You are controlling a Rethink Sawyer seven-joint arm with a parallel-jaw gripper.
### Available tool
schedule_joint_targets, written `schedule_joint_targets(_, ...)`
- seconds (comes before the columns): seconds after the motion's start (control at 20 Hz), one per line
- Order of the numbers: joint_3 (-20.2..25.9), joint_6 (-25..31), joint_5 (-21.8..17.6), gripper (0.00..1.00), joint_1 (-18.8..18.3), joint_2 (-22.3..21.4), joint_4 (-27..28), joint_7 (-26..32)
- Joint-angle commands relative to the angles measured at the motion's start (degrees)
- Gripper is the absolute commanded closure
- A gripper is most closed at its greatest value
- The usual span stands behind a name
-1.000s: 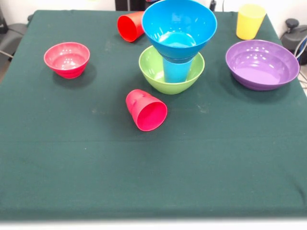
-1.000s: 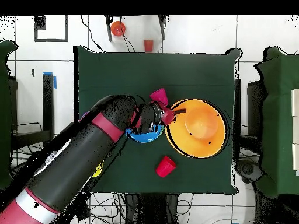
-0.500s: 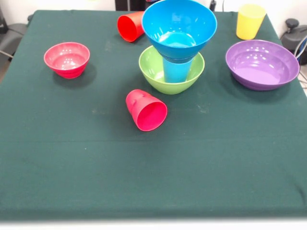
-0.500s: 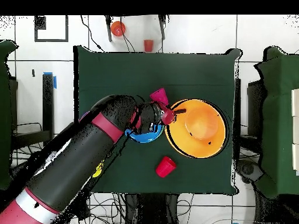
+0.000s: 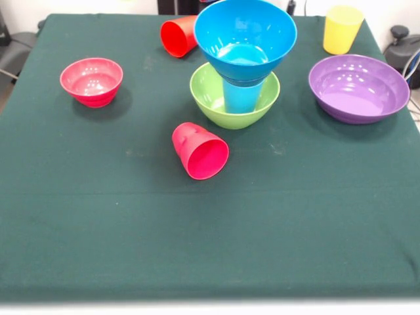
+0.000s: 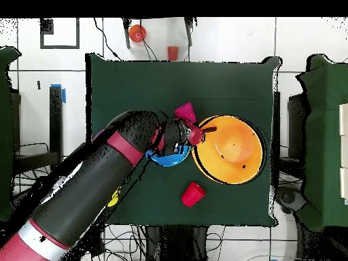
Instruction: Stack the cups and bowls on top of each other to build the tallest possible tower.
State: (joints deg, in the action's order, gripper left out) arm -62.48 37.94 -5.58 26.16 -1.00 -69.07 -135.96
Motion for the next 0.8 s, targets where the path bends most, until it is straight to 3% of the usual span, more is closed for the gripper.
schedule_joint_targets(0.05, 8.66, 3.41, 1.96, 1.0, -0.26, 1.01, -0.97, -6.48)
schedule_joint_targets(0.8, 8.3, -0.29, 2.53, 1.0, -1.06, 3.37, -0.41, -9.68)
